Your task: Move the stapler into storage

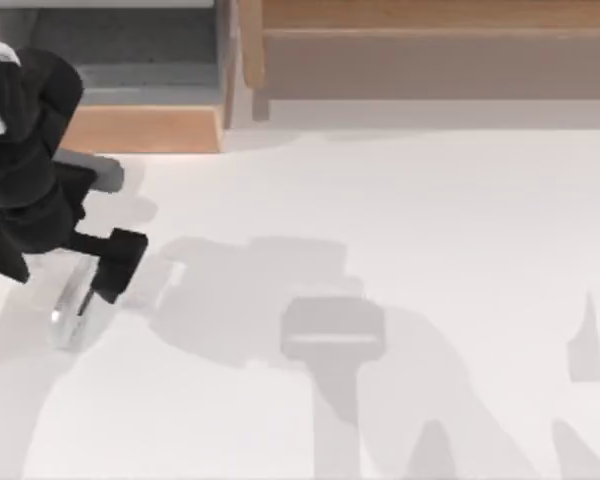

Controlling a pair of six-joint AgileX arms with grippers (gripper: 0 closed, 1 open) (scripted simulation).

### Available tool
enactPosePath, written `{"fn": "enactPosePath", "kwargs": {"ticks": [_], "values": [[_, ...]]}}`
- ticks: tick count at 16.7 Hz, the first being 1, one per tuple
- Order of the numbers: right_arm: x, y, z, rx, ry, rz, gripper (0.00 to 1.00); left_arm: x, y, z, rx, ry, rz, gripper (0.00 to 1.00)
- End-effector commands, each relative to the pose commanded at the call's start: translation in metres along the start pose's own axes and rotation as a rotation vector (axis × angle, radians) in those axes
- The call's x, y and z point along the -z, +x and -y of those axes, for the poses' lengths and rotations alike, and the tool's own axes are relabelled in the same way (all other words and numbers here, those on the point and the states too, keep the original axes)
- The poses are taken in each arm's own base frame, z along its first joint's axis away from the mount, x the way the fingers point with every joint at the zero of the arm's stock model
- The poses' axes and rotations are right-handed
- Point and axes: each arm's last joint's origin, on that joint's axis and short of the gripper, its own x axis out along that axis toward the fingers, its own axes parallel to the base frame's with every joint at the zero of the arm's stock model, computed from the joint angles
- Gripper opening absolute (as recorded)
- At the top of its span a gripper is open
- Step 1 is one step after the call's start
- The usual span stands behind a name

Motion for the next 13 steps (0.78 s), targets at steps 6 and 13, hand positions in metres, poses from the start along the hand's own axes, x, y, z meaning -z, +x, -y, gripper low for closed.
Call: {"fn": "enactPosePath", "kwargs": {"ticks": [6, 13], "values": [[0.0, 0.0, 0.0, 0.0, 0.0, 0.0, 1.0, 0.0, 0.029, 0.001, 0.0, 0.0, -0.001, 1.0], [0.0, 0.0, 0.0, 0.0, 0.0, 0.0, 1.0, 0.0, 0.029, 0.001, 0.0, 0.0, -0.001, 0.55]]}}
